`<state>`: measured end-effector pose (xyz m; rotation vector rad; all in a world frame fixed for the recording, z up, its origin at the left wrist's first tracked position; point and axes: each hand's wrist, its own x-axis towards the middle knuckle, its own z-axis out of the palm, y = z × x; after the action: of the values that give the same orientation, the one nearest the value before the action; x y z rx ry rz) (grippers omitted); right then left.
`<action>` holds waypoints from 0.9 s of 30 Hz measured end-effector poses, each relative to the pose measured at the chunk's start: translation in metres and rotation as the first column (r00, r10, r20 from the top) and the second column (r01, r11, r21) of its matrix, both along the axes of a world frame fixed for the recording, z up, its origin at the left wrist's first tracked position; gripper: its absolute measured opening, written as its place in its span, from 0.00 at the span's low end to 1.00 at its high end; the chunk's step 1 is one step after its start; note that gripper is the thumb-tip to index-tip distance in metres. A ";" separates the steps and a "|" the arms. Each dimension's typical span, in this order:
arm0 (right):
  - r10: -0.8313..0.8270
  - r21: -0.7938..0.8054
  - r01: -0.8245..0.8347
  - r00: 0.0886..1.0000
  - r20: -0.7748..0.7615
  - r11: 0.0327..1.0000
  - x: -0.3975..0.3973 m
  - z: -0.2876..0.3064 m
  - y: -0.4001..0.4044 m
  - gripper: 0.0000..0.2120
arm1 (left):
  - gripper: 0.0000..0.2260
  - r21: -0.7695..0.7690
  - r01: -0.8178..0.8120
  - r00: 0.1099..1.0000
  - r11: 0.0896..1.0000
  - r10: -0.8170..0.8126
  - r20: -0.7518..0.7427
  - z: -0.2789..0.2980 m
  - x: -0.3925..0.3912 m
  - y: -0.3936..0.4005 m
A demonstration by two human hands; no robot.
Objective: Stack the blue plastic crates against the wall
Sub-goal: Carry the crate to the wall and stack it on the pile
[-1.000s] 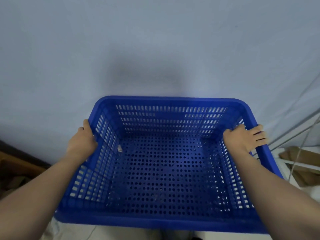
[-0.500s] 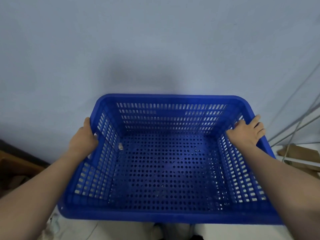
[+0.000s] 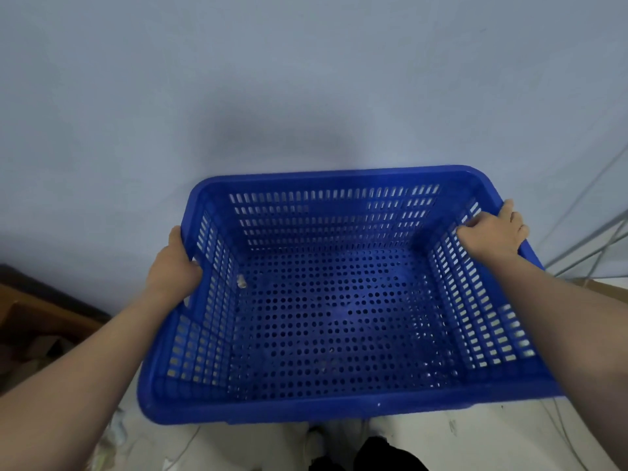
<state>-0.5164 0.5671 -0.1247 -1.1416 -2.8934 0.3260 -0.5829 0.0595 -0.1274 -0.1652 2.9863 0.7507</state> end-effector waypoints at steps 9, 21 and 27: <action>-0.132 0.207 0.130 0.991 -0.004 0.970 0.025 -0.013 -0.008 0.16 | 0.18 -0.030 0.035 0.999 0.999 -0.036 -0.010 0.002 -0.005 0.000; -0.141 0.293 0.122 0.989 0.044 0.948 0.036 -0.017 -0.012 0.13 | 0.18 -0.075 0.020 0.999 0.997 -0.022 -0.029 0.002 0.001 0.003; -0.135 0.264 0.119 0.990 0.040 0.957 0.016 -0.013 -0.015 0.13 | 0.18 -0.069 -0.010 1.000 0.998 0.008 -0.029 0.002 0.003 -0.003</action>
<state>-0.5002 0.5525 -0.1380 -1.2985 -2.7826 -0.0909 -0.5799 0.0564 -0.1252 -0.1731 3.0423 0.6567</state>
